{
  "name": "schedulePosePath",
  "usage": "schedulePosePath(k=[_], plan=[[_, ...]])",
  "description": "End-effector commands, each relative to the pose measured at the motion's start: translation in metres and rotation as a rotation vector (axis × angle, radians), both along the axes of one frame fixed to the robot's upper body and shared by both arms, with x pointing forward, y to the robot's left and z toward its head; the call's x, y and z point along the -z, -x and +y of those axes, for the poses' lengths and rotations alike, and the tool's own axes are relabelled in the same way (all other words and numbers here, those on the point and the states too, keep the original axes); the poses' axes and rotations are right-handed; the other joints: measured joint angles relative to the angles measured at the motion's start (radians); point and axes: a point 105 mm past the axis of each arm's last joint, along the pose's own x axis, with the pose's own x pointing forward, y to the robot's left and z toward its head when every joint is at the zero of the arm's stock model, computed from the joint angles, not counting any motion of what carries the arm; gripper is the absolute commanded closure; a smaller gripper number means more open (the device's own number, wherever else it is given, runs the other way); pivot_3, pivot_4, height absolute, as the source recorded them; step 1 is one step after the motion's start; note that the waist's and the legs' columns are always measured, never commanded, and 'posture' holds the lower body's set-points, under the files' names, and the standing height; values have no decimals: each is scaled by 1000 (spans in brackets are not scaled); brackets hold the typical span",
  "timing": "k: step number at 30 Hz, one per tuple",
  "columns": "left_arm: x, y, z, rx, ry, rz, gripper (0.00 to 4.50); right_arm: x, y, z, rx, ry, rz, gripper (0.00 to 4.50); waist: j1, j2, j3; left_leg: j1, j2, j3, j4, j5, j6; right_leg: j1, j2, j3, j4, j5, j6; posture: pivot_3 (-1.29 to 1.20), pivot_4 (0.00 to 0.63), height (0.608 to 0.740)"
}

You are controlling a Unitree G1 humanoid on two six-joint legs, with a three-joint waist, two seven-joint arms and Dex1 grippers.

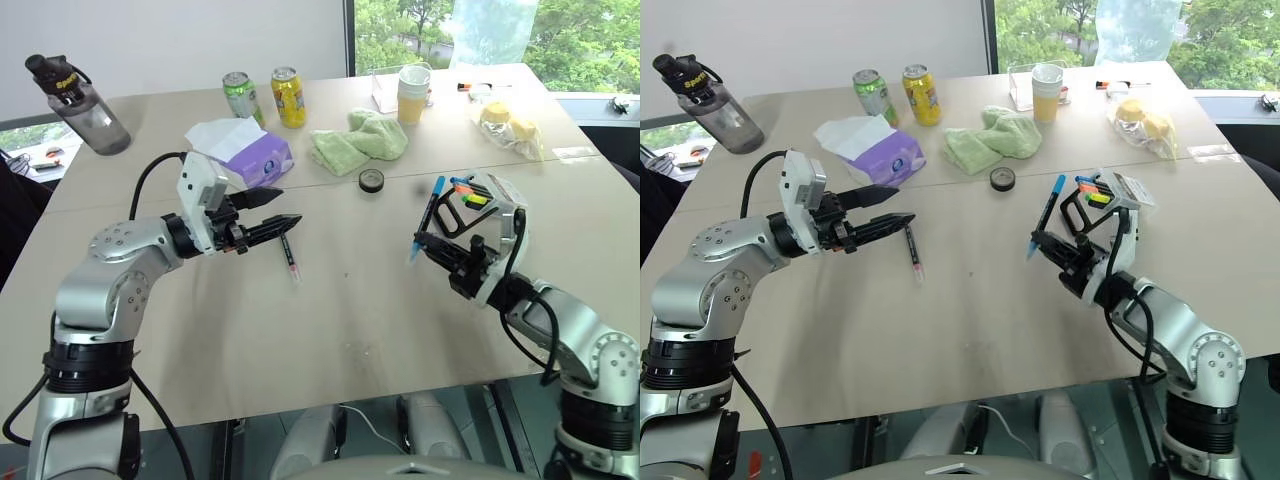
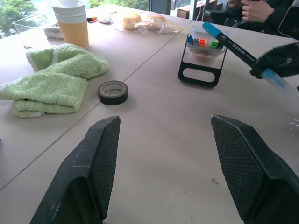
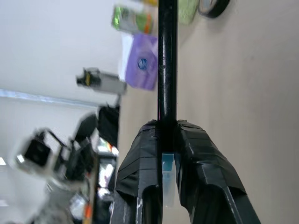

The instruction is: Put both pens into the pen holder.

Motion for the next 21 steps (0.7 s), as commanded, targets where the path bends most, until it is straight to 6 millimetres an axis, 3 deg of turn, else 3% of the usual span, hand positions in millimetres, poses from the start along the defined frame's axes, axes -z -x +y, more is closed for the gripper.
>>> schedulePosePath(k=[1, 11, 21], plan=[[-12, 4, 2, -4, -14, -54, 1310, -23, -1, -1, 75, -125, -8, 4458, 0, 0, 0, 0, 0, 0, 0, 0, 0, 0, 0, 0, 0, 0, 0, 0, 150, 740], [-16, 2, 0, 4, -3, -64, 1310, -24, -2, 4, 177, -325, 169, 4458, -1, 0, 0, 1, 0, -1, -1, 0, 0, 0, 3, 0, 0, 0, 0, 0, 150, 740], [-21, 9, -5, 58, 4, -76, 1310, -56, -9, 10, 189, -525, 238, 4458, -8, 1, 0, 2, 1, 1, -2, 0, -1, -1, 4, 1, 1, 0, 0, 0, 150, 740]])
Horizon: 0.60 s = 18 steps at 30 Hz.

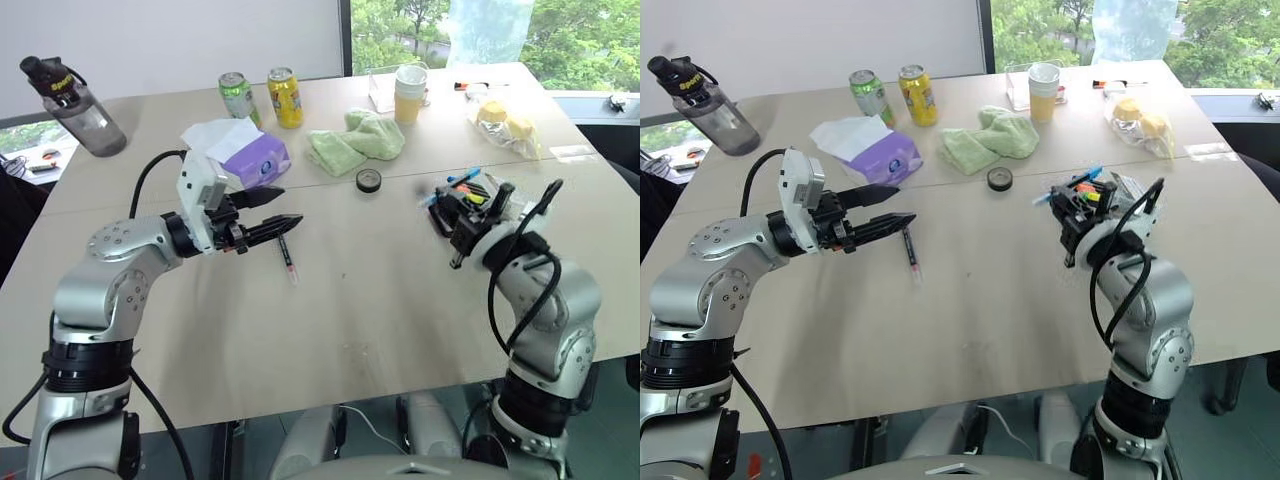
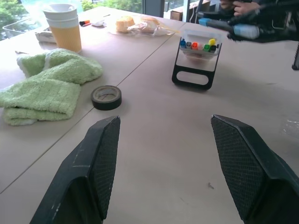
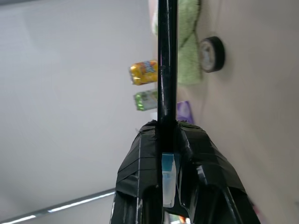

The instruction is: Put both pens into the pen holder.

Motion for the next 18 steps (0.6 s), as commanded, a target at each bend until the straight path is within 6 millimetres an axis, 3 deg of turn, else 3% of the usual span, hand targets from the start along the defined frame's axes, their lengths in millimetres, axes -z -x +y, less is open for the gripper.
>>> schedulePosePath(k=[1, 18], plan=[[-16, 6, -1, 27, 4, -58, 1310, -13, 6, 6, -17, -133, 4, 4458, 0, 0, 0, 0, 0, 0, 0, 0, 0, 0, 0, 0, 0, 0, 0, 0, 150, 740], [-19, 20, -5, 144, 19, -25, 1310, -7, 12, 17, -42, -252, 115, 4458, -1, 0, 0, 1, 0, 3, -1, 0, 0, 0, 1, 1, 0, 0, 0, 0, 150, 740]])
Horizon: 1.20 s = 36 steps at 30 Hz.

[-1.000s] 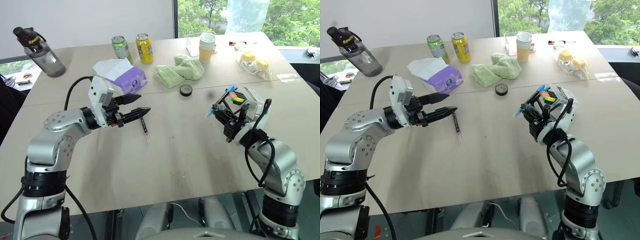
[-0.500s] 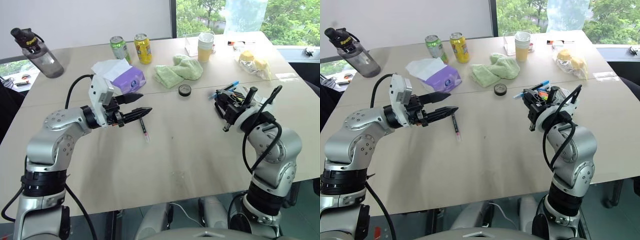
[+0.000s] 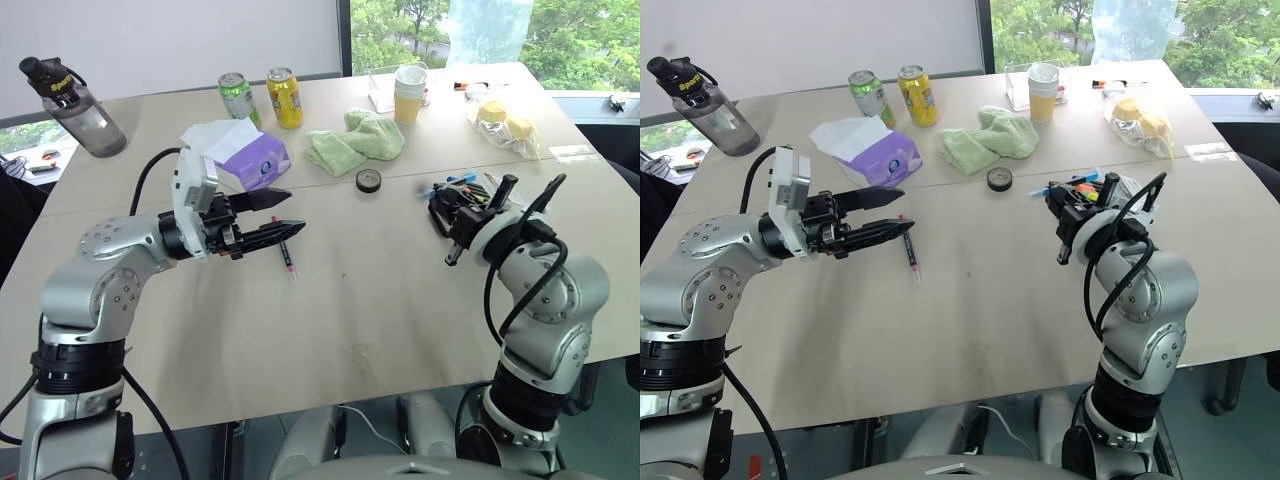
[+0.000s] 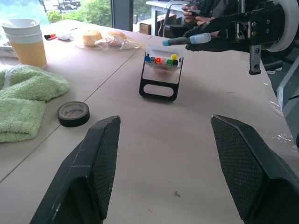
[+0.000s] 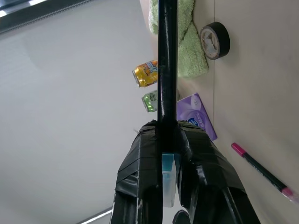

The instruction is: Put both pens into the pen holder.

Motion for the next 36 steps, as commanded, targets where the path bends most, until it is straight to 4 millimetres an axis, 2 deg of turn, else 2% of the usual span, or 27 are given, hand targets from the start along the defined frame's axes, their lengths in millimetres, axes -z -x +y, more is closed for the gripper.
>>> schedulePosePath(k=[1, 7, 12, 17, 23, 27, 31, 36], plan=[[-11, 5, 0, 14, -18, -48, 1310, -4, 8, 14, -41, -166, 4, 4458, 0, 0, 0, 0, 0, 0, 0, 0, 0, 0, 0, 0, 0, 0, 0, 0, 150, 740], [-9, 5, 0, 8, -24, -46, 1310, 2, 5, 12, -31, -181, 29, 4458, 0, 0, 0, 1, 0, 1, 0, 0, 0, 0, 0, 1, 0, 0, 0, 0, 150, 740], [-8, 5, 1, 2, -25, -45, 1310, 6, 8, 24, -79, -147, 37, 4458, 0, 0, 0, 2, 0, 1, -1, 0, 0, 1, 0, 2, 0, 0, 0, 0, 150, 740], [-7, 6, 3, -7, -26, -43, 1310, 10, 9, 28, -94, -156, 66, 4458, 0, 0, 0, 3, 1, 2, -2, 0, 0, 1, 0, 4, 0, 0, 0, 0, 150, 740], [-6, 5, 3, -17, -25, -44, 1310, 14, 5, 25, -84, -153, 82, 4458, 0, 0, 0, 3, 1, 3, -2, 0, 0, 1, 0, 6, 0, 0, 0, 0, 150, 740], [-5, 5, 3, -23, -24, -44, 1310, 10, 1, 21, -89, -25, -5, 4458, 0, 0, 0, 4, 1, 5, -3, 0, 0, 1, 0, 7, 0, 0, 0, 0, 150, 740], [-4, 4, 2, -24, -22, -42, 1310, -1, -7, 12, -55, -75, -6, 4458, 1, 0, 0, 5, 2, 6, -4, 0, 0, 1, 0, 8, 0, 0, 0, 0, 150, 740], [-3, 3, 2, -30, -23, -43, 1310, 5, -14, 5, -30, -84, 38, 4458, 1, 0, 0, 6, 2, 8, -5, 0, 0, 1, 0, 9, 0, 0, 0, 0, 150, 740]])
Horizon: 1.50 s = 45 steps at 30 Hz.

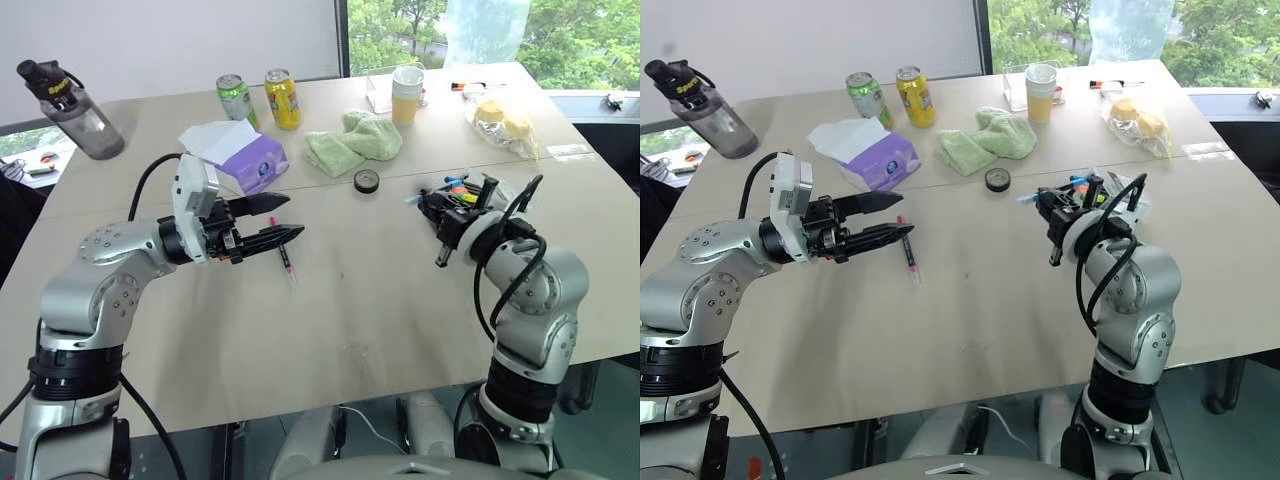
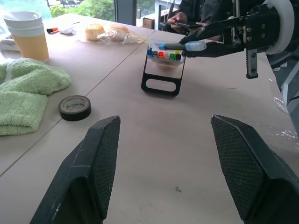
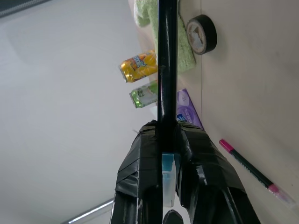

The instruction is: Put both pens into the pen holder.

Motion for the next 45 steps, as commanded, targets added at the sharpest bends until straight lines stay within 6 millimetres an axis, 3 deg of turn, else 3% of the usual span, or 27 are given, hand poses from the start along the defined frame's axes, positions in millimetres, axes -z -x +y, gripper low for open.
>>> schedulePosePath(k=[1, 17, 27, 31, 36, 40, 45], plan=[[-8, 2, 0, -3, -9, -53, 1310, -8, 0, -1, 11, -109, -13, 4458, 0, 0, 0, 0, 0, 0, -1, 0, 0, 0, 0, 0, 0, 0, 0, 0, 150, 740], [-8, 0, -1, -6, -19, -59, 1310, -14, -15, -29, 103, -127, -33, 4458, -2, 0, 0, 2, 2, 3, -4, 0, 0, -1, 0, 1, 0, 0, 0, 0, 150, 740], [-8, 0, -3, -1, -15, -57, 1310, -12, -19, -39, 124, -94, -55, 187, -1, 0, 0, 2, 2, 3, -4, 0, 0, -1, 0, 1, 0, 0, 0, 0, 150, 740], [-7, 1, -2, -5, -13, -56, 1310, -13, -16, -32, 89, -45, -98, 187, -2, 0, 0, 2, 2, 3, -4, 0, 0, -1, 0, 1, 0, 0, 0, 0, 150, 740], [-6, 0, 1, -33, -3, -53, 1310, -3, -3, -13, -96, 321, -277, 187, 0, 0, 0, 1, 2, 3, -5, 0, 0, -1, 0, 1, -1, 0, 0, 0, 150, 740], [-2, 0, 8, -76, -4, -43, 1310, -14, 10, -8, -300, 829, -629, 187, 3, 0, 0, 1, 1, 5, -4, 0, 1, 0, 1, 1, -2, 0, 0, 0, 150, 740], [0, -1, 15, -126, -4, -36, 1310, -15, 18, -10, -474, 1162, -887, 187, 2, -1, 0, 1, 5, 5, -5, 0, 1, 0, 1, 0, -2, 0, 0, 0, 150, 740]])
